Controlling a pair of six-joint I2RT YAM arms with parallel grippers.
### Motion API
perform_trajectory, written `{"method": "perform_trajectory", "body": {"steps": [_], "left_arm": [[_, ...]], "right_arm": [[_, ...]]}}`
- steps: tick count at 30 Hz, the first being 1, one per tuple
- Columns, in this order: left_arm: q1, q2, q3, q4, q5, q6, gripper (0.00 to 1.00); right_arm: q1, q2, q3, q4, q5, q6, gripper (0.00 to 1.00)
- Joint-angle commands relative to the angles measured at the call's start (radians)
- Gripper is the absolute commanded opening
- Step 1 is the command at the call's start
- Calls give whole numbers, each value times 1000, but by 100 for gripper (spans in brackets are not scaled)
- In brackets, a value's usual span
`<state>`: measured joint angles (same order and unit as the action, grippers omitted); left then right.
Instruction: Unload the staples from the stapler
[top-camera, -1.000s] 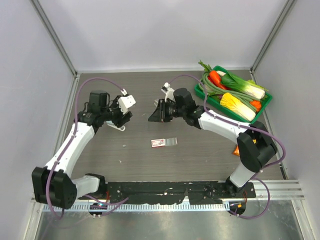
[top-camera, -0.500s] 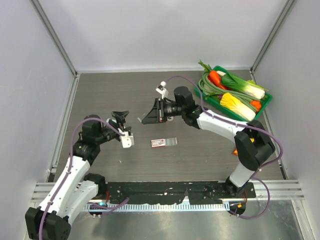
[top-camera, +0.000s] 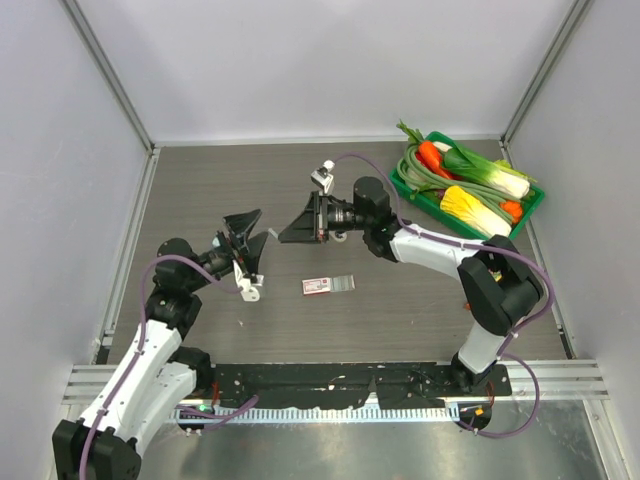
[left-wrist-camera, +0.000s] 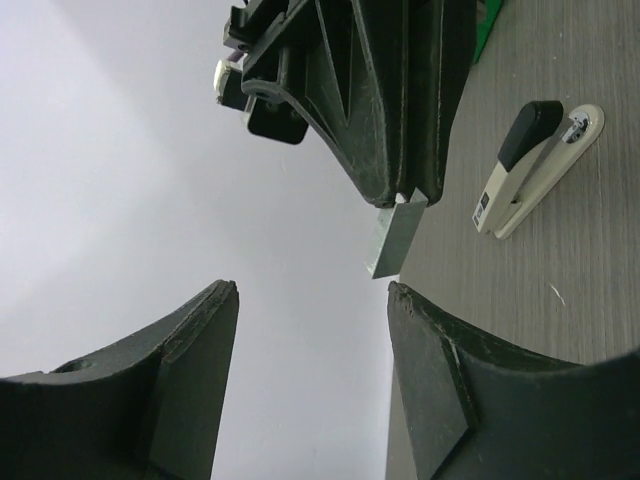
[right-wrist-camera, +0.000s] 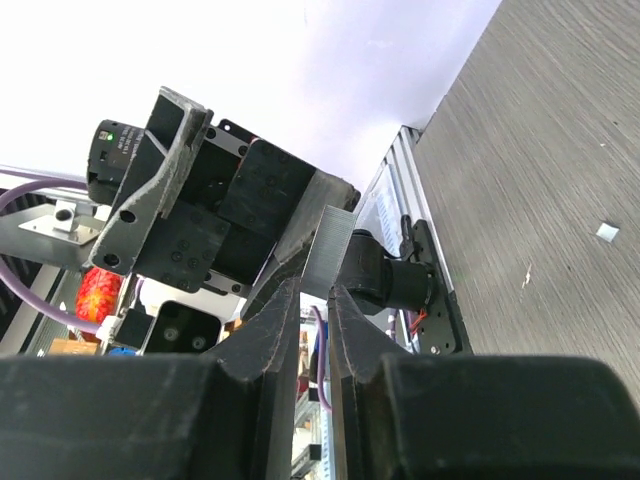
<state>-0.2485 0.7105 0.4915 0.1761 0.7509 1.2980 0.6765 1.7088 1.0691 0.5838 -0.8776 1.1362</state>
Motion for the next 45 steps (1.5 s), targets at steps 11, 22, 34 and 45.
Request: {"method": "perform_trajectory", "body": {"steps": [11, 22, 34, 45], "left_arm": [[-20, 4, -60, 132, 82, 109, 66], [-35, 52, -76, 278, 42, 92, 52], [-35, 11, -97, 267, 42, 87, 33], [-35, -19, -110, 250, 61, 81, 31]], "right_arm": [[3, 20, -38, 339, -34, 200, 8], [20, 63, -64, 456, -37, 289, 8], [21, 78, -58, 473, -27, 310, 7], [21, 86, -60, 478, -12, 316, 7]]}}
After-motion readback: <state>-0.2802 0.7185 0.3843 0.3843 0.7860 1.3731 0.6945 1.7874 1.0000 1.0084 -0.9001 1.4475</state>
